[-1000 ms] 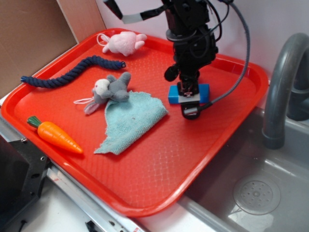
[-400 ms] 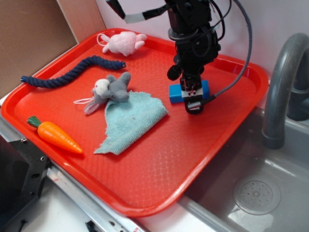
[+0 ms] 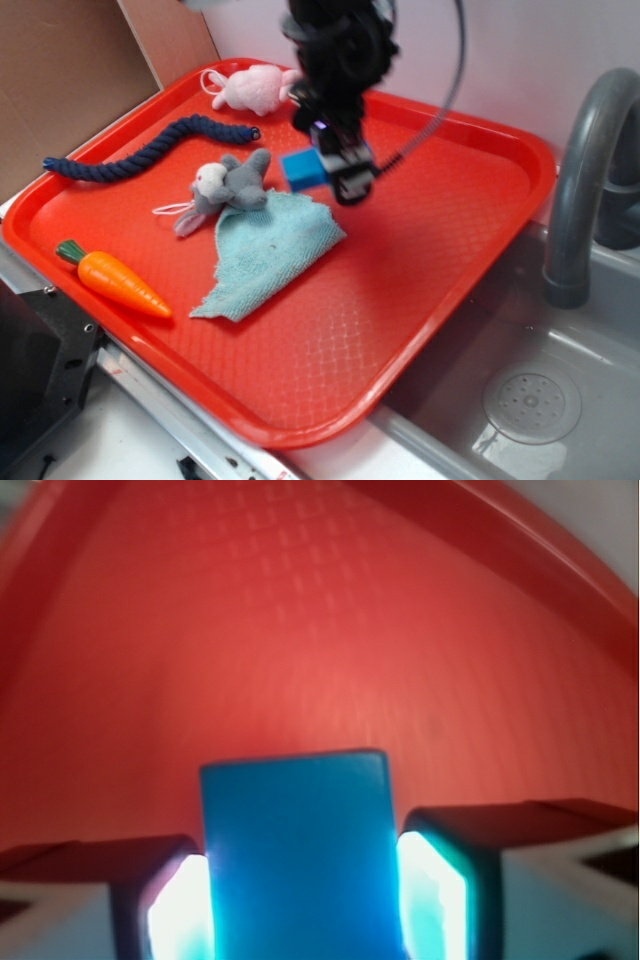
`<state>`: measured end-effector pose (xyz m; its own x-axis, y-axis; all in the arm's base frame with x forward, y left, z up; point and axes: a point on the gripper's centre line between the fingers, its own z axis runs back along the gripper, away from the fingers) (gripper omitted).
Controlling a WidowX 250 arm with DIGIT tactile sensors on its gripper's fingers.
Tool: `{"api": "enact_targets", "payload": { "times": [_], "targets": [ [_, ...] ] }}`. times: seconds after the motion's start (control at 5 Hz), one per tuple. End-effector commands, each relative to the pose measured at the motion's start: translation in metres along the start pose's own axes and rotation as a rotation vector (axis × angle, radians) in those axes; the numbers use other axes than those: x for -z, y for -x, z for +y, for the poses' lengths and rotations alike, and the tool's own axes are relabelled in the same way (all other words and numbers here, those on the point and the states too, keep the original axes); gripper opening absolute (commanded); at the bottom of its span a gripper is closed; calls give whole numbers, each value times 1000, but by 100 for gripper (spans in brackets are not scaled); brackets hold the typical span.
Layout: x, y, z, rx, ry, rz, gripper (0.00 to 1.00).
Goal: Grab the blue block.
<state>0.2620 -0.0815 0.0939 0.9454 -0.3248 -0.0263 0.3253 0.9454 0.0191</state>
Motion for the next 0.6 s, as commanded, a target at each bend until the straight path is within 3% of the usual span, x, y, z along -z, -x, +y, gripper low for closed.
{"api": "enact_targets", "payload": {
  "times": [0.0,0.2,0.4],
  "targets": [
    [-85,68,-1,-224,98,-132,0],
    [-94,96,-5,-281,100,-182,0],
    [-85,94,-7,-235,69,-137,0]
  ]
}}
